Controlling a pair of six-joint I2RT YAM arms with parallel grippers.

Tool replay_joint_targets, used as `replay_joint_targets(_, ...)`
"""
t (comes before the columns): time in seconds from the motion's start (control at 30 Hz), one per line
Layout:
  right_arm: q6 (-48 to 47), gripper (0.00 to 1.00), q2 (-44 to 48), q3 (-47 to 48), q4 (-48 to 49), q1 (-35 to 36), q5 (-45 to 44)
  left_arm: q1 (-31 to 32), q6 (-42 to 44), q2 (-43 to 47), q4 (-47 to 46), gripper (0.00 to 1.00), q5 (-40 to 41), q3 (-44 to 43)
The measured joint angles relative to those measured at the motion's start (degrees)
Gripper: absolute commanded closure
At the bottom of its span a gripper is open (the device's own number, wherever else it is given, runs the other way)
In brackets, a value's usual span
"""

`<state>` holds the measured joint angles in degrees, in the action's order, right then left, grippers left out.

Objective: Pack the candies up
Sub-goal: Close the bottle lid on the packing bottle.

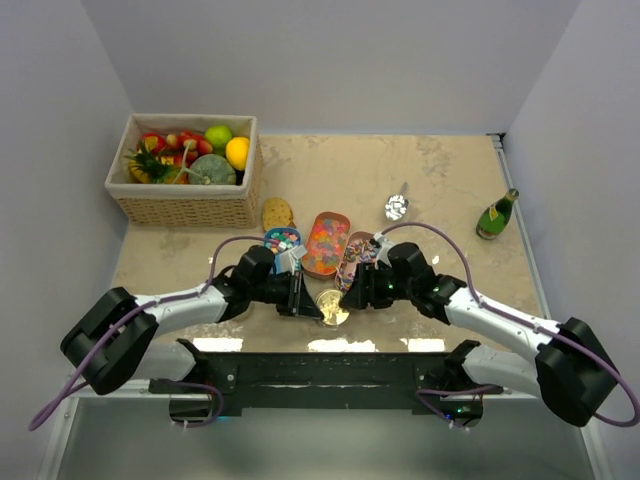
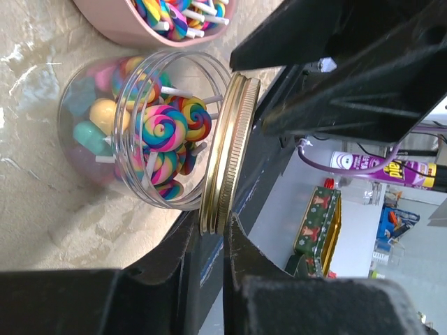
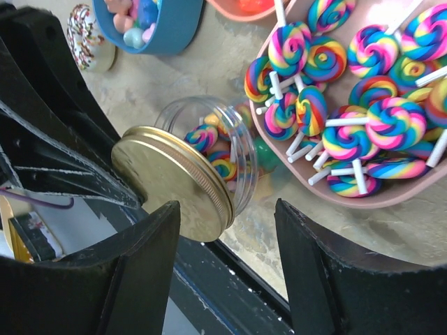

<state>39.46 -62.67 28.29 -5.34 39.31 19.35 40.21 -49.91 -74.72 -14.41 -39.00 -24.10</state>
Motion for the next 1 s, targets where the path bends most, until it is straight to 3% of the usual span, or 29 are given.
replay_joint_targets(0.17,0.0,0.40,-1.5,0.0,0.8,1.2,-0.2,0.0,0.2,-0.1,1.4,0.90,0.7,-0.9)
replay_joint_targets(0.3,0.1,0.41,-2.8,0.0,1.6,1.5,-0.3,0.0,0.2,-0.1,2.4,0.75,1.2,-1.4)
replay_joint_targets(0.4,0.7,0.43,-3.7,0.0,2.4,1.5,-0.4,0.0,0.7,0.0,3.6,0.69,1.6,-1.8)
replay_joint_targets(0.8,4.4,0.58,-4.4,0.0,6.3,1.7,-0.4,0.0,1.7,1.5,7.3,0.64,4.1,-2.5)
replay_joint_targets(1.0,4.9,0.59,-4.3,0.0,6.3,1.7,-0.4,0.0,3.1,3.8,10.3,0.62,6.2,-3.3)
